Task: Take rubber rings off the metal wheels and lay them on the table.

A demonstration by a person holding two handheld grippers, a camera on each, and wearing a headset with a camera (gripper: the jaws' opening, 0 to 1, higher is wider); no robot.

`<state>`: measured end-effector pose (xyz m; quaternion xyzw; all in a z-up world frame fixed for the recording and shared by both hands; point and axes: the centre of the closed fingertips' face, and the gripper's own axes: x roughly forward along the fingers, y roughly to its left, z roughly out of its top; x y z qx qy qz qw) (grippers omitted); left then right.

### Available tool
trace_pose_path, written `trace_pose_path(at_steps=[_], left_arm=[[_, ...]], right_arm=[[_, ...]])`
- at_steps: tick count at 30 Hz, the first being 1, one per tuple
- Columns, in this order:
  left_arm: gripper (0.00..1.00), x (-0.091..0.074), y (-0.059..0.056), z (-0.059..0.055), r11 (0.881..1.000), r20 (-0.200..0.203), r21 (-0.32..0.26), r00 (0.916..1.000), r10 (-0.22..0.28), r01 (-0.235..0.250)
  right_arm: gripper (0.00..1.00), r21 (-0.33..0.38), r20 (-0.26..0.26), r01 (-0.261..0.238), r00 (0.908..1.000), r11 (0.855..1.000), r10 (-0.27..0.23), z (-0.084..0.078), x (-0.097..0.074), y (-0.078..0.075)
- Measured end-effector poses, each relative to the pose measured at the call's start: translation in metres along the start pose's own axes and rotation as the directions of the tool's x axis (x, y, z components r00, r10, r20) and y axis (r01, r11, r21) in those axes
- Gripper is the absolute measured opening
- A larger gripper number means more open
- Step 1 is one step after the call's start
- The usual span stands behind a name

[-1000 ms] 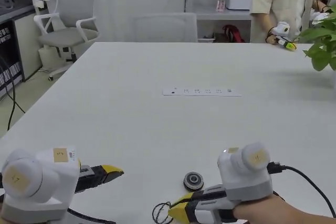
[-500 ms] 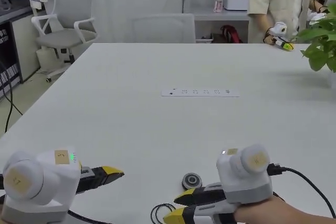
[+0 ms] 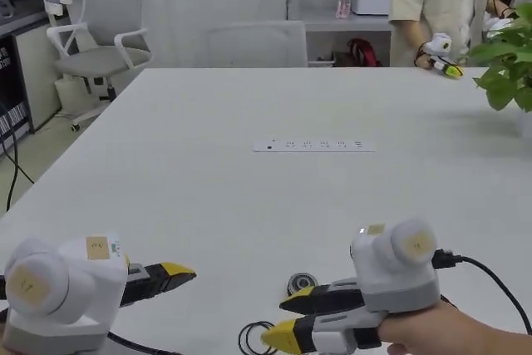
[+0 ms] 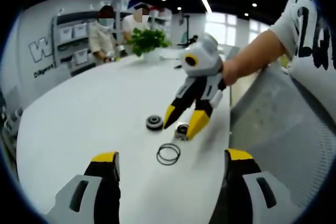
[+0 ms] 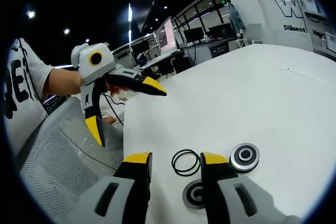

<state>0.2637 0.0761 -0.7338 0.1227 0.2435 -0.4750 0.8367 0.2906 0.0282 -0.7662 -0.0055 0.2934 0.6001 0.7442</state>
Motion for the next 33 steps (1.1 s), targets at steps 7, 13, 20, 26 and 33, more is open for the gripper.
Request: trace_pose_path(at_steps=[7, 13, 20, 26, 33], left_arm=[[0.83, 0.002, 0.001, 0.0, 1.0, -0.006, 0.002, 1.0, -0.006, 0.006], [0.83, 0.005, 0.002, 0.002, 1.0, -0.005, 0.002, 0.9999, -0.01, 0.01], [0.83, 0.011, 0.001, 0.001, 1.0, -0.01, 0.005, 0.9998, -0.016, 0.016], [0.82, 0.017, 0.0, 0.004, 1.0, -0.008, 0.005, 0.9997, -0.025, 0.025], [0.82, 0.024, -0.001, 0.007, 0.999, -0.008, 0.007, 0.9993, -0.036, 0.036]], right_arm=[[0.34, -0.001, 0.01, 0.018, 0.9998, 1.0, -0.018, 0.0, -0.011, -0.006], [0.34, 0.001, 0.015, 0.035, 0.9993, 0.999, -0.035, -0.001, -0.021, -0.012], [0.34, 0.009, 0.02, 0.057, 0.9982, 0.998, -0.057, -0.006, -0.031, -0.018], [0.34, 0.009, 0.008, 0.067, 0.9977, 0.998, -0.067, -0.014, -0.037, -0.019], [0.34, 0.009, 0.001, 0.077, 0.997, 0.997, -0.077, -0.021, -0.044, -0.022]])
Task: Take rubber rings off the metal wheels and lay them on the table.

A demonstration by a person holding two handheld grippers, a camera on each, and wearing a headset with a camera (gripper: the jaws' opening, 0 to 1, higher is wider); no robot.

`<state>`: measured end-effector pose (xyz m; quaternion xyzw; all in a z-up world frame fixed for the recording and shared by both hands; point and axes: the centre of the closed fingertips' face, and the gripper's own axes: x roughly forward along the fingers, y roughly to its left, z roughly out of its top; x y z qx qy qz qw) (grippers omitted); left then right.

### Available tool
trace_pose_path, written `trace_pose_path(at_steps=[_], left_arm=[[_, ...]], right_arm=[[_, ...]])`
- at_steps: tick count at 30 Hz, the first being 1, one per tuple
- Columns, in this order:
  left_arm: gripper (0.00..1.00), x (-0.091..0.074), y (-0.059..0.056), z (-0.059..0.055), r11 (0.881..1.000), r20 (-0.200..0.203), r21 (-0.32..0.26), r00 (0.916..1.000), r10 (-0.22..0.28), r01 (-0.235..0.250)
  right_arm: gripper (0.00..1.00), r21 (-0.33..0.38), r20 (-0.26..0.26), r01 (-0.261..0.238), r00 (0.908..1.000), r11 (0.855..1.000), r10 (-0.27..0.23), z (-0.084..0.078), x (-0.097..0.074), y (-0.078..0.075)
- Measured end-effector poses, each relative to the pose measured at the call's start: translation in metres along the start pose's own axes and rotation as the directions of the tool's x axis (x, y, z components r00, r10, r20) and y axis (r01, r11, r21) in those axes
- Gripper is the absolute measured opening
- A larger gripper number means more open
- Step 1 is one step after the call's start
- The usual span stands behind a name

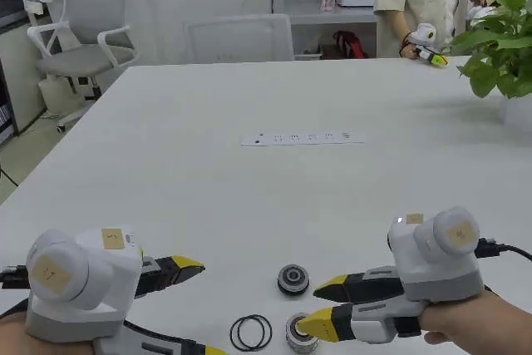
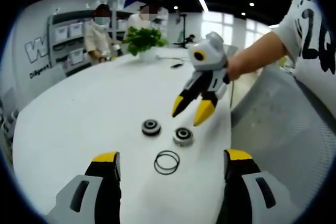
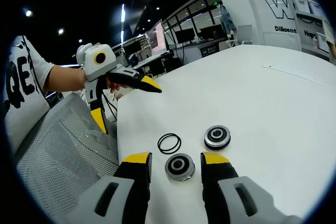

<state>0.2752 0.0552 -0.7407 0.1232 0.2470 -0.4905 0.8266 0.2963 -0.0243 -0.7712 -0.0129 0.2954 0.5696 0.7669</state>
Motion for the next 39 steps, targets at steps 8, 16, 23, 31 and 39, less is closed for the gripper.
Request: trace_pose_path(at_steps=[8, 16, 23, 31, 39], left_arm=[[0.8, 0.006, 0.001, 0.003, 1.0, 0.002, -0.003, 1.0, -0.007, 0.007], [0.79, 0.014, 0.0, 0.002, 1.0, -0.008, -0.002, 0.9998, -0.02, 0.02], [0.78, 0.021, 0.0, 0.002, 1.0, -0.016, -0.006, 0.9995, -0.028, 0.028], [0.75, 0.029, -0.003, 0.002, 0.999, -0.023, -0.006, 0.9988, -0.044, 0.044], [0.71, 0.038, -0.005, 0.0, 0.998, -0.033, -0.011, 0.9976, -0.06, 0.06]], right_arm=[[0.34, -0.005, -0.02, 0.006, 0.9998, 1.0, -0.006, -0.01, -0.003, 0.0], [0.33, -0.004, -0.037, 0.007, 0.9993, 1.0, -0.007, -0.019, -0.002, -0.001], [0.32, -0.001, -0.051, 0.002, 0.9987, 1.0, -0.002, -0.026, 0.001, 0.0], [0.31, -0.006, -0.074, -0.007, 0.9972, 1.0, 0.006, -0.035, 0.005, 0.003], [0.3, -0.01, -0.081, -0.006, 0.9967, 1.0, 0.005, -0.04, 0.008, 0.003]])
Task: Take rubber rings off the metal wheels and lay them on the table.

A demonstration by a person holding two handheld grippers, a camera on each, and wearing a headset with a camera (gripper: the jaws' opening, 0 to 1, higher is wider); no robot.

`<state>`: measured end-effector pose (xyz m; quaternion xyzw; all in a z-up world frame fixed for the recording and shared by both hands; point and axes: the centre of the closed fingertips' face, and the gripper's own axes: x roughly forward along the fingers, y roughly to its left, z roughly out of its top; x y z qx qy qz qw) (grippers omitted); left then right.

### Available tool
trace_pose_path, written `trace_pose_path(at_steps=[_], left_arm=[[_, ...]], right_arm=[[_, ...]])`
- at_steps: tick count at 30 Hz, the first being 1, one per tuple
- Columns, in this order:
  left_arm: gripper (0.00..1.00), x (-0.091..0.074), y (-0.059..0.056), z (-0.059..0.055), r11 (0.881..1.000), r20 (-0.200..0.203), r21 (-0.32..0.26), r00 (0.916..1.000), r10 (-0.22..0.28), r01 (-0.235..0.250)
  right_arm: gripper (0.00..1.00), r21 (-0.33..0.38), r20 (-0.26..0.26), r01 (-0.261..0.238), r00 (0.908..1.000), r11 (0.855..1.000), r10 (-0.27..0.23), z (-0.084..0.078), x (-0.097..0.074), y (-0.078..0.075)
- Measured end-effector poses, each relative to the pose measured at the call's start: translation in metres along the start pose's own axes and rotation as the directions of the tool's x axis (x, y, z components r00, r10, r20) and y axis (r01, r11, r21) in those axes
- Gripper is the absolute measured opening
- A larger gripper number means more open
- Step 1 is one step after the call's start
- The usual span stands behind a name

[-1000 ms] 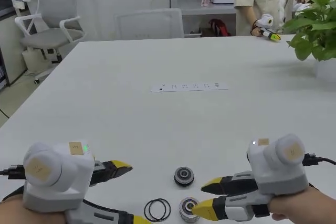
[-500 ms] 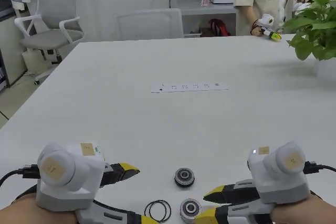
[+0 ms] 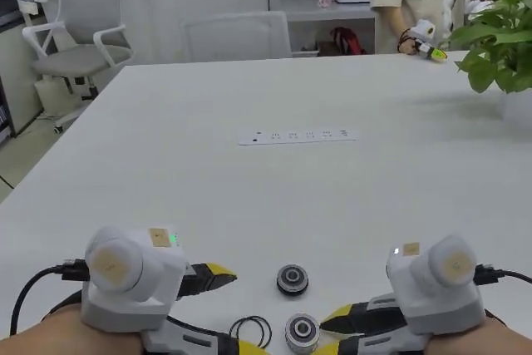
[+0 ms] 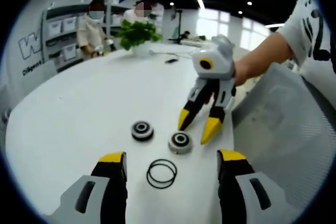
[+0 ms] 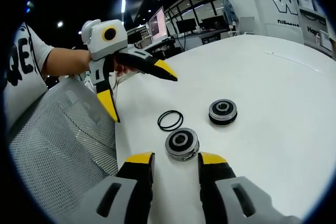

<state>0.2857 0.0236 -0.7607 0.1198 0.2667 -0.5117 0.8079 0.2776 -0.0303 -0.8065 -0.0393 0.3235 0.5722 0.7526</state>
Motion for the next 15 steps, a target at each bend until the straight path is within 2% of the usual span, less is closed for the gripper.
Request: trace_pose_path(at_steps=[15], left_arm=[[0.65, 0.015, -0.002, 0.001, 1.0, -0.012, 0.007, 0.9996, -0.024, 0.024]], right_arm=[[0.26, -0.017, 0.006, 0.009, 0.9999, 1.0, -0.008, 0.002, 0.003, -0.005]])
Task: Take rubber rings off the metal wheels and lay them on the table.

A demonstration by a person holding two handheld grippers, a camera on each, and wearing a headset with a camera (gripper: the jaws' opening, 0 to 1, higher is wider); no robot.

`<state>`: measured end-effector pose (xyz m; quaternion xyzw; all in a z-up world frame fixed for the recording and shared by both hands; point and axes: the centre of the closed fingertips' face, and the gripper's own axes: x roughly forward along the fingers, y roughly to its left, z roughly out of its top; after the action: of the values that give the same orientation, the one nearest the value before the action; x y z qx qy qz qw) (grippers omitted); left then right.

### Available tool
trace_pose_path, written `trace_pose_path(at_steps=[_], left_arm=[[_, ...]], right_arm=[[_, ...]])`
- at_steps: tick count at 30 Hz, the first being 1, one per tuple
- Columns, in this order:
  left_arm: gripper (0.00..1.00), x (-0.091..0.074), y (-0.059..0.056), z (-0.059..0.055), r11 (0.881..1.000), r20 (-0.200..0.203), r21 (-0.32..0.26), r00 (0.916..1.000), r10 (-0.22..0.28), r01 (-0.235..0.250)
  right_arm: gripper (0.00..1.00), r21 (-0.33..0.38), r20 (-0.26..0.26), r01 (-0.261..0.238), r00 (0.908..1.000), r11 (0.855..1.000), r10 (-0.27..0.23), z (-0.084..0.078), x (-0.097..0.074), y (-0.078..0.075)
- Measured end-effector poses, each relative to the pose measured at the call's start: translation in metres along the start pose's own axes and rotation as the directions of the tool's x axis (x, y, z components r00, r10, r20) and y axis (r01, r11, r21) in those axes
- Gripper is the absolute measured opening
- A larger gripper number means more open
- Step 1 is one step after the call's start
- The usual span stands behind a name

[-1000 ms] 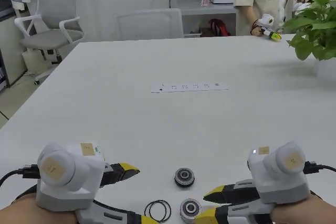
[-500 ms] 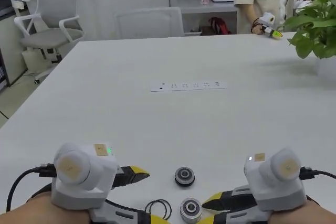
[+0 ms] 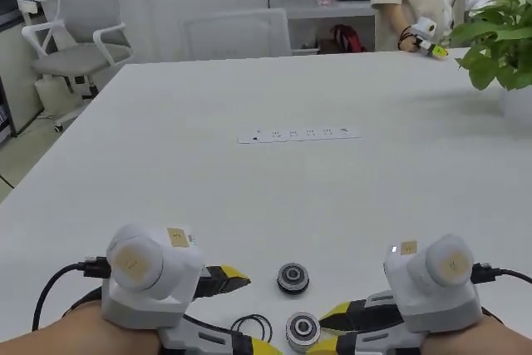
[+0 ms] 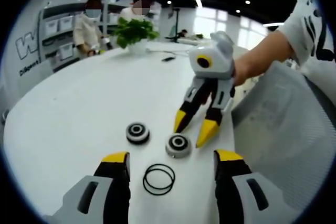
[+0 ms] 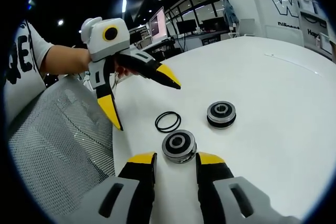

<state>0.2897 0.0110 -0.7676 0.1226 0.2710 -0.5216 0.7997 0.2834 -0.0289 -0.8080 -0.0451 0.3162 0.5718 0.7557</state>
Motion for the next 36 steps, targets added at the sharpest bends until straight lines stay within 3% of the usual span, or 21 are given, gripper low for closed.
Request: trace_pose_path(at_steps=[17, 36], left_arm=[[0.63, 0.009, 0.02, 0.014, 1.0, 0.012, -0.005, 0.9999, 0.008, -0.008], [0.58, 0.019, 0.041, 0.016, 1.0, 0.011, -0.02, 0.9998, 0.018, -0.017]], right_arm=[[0.27, 0.032, 0.057, 0.013, 0.9983, 0.999, -0.015, 0.019, -0.004, -0.015], [0.27, 0.042, 0.084, 0.067, 0.9939, 0.997, -0.071, 0.03, -0.003, -0.045]])
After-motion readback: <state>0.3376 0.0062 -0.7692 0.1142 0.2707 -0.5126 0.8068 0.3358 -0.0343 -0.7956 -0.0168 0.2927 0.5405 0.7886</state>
